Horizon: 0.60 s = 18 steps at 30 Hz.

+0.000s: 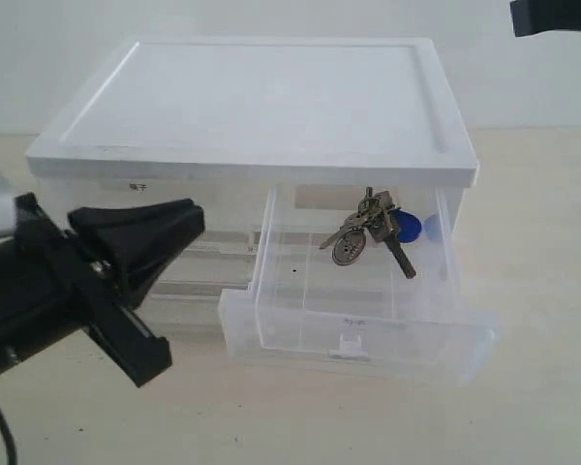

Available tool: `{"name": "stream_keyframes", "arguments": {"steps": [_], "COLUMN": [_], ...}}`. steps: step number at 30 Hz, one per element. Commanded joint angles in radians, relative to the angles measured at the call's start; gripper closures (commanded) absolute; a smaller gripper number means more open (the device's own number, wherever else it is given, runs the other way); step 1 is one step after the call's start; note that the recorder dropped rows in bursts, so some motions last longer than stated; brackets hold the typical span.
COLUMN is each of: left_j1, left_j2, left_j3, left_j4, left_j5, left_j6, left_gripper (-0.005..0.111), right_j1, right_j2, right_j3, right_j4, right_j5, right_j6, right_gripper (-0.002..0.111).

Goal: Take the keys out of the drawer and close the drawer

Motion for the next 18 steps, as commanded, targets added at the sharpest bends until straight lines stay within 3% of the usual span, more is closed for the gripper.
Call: {"name": "stream_keyframes", "arguments": {"steps": [1,4,5,7,9,12,13,16,18], "left_j1": [0.001,0.001,0.003,0.026,0.070,0.190,0.297,0.516,0.573], "left_j2": [-0.182,-0.254,-0.266,-0.261,-0.253,-0.211,-0.169,-0.058,0.005], "left_j3": [0.013,-0.016,-0.076,-0.133,-0.203,-0.321,-0.387,-0.428,-0.428], "left_j4": [-0.351,-0.763,-1.043,-1.125,-1.175,-1.368,-1.510,-1.773,-1.747], "left_j5": [0.112,0.108,0.064,0.048,0.137,0.301,0.465,0.740,0.797], "left_j6": [0.226,0.578,0.758,0.871,0.986,1.158,1.315,1.533,1.588], "left_gripper": [0.102,0.102,0.102,0.102,0.102,0.102,0.102,0.102,0.102], "right_j1": [0.001,0.001,0.001,0.001,0.001,0.001,0.001,0.001,0.001], "right_j2": [-0.005,-0.005,-0.005,-0.005,-0.005,-0.003,0.003,0.047,0.079], "right_j3": [0.016,0.025,0.025,0.026,0.040,0.091,0.108,0.110,0.110], "right_j4": [0.026,0.031,0.041,0.072,0.112,0.164,0.222,0.379,0.395], "right_j5": [0.022,0.024,0.038,0.079,0.099,0.079,0.070,0.093,0.086], "right_j6": [-0.007,-0.007,-0.009,-0.038,-0.059,-0.090,-0.136,-0.282,-0.284], "right_gripper": [0.108,0.108,0.108,0.108,0.108,0.108,0.108,0.108,0.108]}}
